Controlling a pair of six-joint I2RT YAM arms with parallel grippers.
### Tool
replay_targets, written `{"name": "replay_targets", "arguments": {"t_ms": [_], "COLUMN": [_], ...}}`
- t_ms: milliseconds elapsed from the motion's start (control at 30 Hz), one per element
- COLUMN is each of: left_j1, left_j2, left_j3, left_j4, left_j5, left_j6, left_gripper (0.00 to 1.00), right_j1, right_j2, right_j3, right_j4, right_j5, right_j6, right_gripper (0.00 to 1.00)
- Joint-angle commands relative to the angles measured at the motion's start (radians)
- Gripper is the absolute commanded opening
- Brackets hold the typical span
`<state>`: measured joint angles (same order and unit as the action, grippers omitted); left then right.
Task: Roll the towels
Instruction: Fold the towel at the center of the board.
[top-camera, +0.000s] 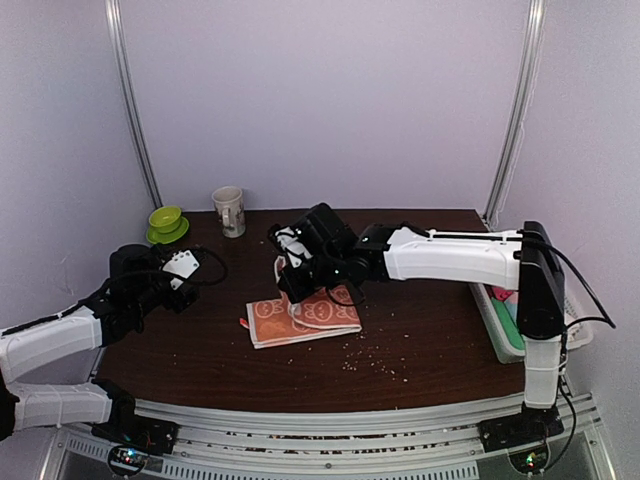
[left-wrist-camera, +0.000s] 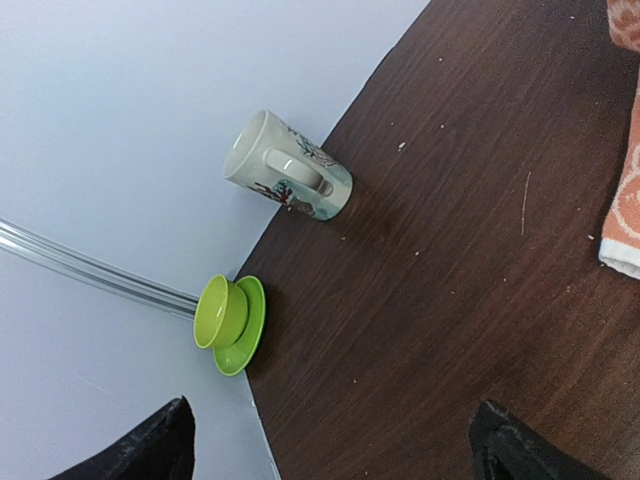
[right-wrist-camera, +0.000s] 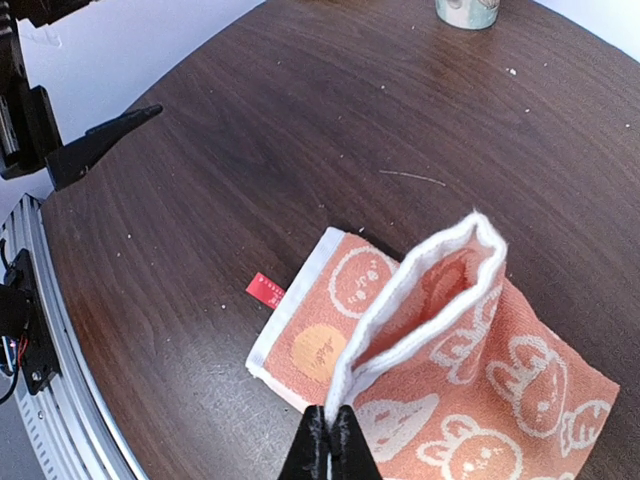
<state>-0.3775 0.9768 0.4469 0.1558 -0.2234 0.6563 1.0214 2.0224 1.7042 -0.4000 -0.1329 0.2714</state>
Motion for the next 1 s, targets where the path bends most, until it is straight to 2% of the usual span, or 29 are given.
{"name": "replay_targets", "arguments": {"t_ms": [0, 600, 733, 967], "left_j1": [0.003, 0.003, 0.004, 0.003], "left_j2": [0.005, 0.016, 0.023, 0.046], "left_j3": [-0.008, -0.01, -0.01, 0.0], "left_j4": [0.041, 0.05, 0.053, 0.052], "left_j5": [0.0, -0.01, -0.016, -0.008], "left_j6": [-0.001, -0.001, -0.001, -0.009], "left_gripper": [0.98, 0.98, 0.98, 0.98], "right_j1": [0.002, 0.029, 0.041, 0.045], "right_j2": [0.054, 0.229, 0.262, 0.254], "right_j3": [0.018, 0.16, 0.189, 0.186], "right_j4": [-0.005, 0.009, 0.013, 0.023], "right_j5": [-0.066, -0.111, -0.143, -0.156], "right_j6": [-0.03, -0.021, -0.023, -0.031], "right_gripper": [0.0, 0.0, 0.08, 0.3]}}
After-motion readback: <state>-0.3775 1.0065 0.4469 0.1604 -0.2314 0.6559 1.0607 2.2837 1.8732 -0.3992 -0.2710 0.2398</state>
